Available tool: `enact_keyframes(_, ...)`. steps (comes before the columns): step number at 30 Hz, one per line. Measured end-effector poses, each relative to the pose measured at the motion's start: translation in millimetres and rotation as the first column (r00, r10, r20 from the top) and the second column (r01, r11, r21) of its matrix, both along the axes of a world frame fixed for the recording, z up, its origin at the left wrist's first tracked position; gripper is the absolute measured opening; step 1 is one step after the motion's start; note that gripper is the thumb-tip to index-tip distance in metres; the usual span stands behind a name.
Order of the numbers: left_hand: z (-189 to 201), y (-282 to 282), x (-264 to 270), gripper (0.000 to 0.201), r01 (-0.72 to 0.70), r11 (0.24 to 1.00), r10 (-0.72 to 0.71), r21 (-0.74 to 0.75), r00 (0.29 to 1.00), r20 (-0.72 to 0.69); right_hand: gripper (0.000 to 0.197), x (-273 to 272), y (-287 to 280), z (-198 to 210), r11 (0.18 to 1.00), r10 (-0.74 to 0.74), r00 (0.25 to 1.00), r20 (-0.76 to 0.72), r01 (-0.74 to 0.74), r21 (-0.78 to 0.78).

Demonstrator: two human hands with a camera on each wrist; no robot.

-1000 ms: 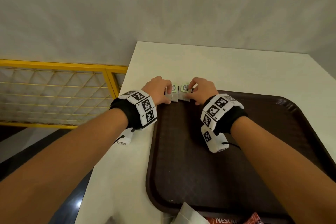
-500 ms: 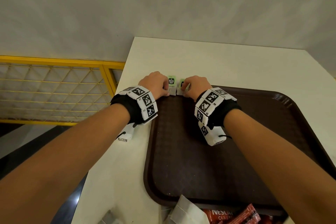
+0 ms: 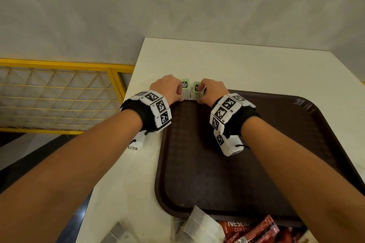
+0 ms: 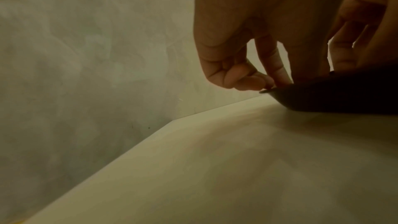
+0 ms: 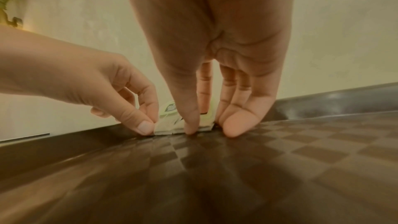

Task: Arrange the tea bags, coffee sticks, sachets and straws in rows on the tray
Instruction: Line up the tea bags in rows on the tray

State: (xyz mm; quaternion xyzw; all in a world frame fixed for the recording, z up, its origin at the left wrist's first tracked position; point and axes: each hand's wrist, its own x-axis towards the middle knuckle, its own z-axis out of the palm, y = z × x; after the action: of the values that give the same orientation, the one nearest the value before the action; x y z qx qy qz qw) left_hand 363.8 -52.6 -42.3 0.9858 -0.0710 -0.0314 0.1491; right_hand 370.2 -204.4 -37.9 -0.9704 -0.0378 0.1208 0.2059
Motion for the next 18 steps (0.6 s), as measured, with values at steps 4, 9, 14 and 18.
enact_keyframes(4, 1.4, 3.7, -2.0, 0.016, -0.013, 0.998, 0.013, -0.065, 1.000, 0.011, 0.034, -4.1, -2.6, 6.1, 1.000, -0.010, 1.000, 0.028, 0.009, 0.007)
enact_keyframes(9, 32.5, 10.6, -34.0, 0.018, 0.043, 0.961, -0.031, -0.272, 0.998, 0.050, 0.028, -35.8, -5.1, 34.2, 0.997, 0.020, 0.989, 0.147, -0.031, 0.077)
enact_keyframes(14, 63.2, 13.8, -118.6, 0.016, 0.139, 0.910, -0.150, -0.391, 0.989, 0.002, 0.026, -115.1, -5.7, 63.6, 0.955, 0.169, 0.985, 0.041, -0.174, 0.241)
enact_keyframes(18, 60.7, 20.0, -190.9, 0.009, 0.212, 0.891, -0.291, -0.401, 0.945, -0.147, 0.019, -177.2, -10.3, 66.4, 0.935, 0.276, 0.959, -0.071, -0.251, 0.250)
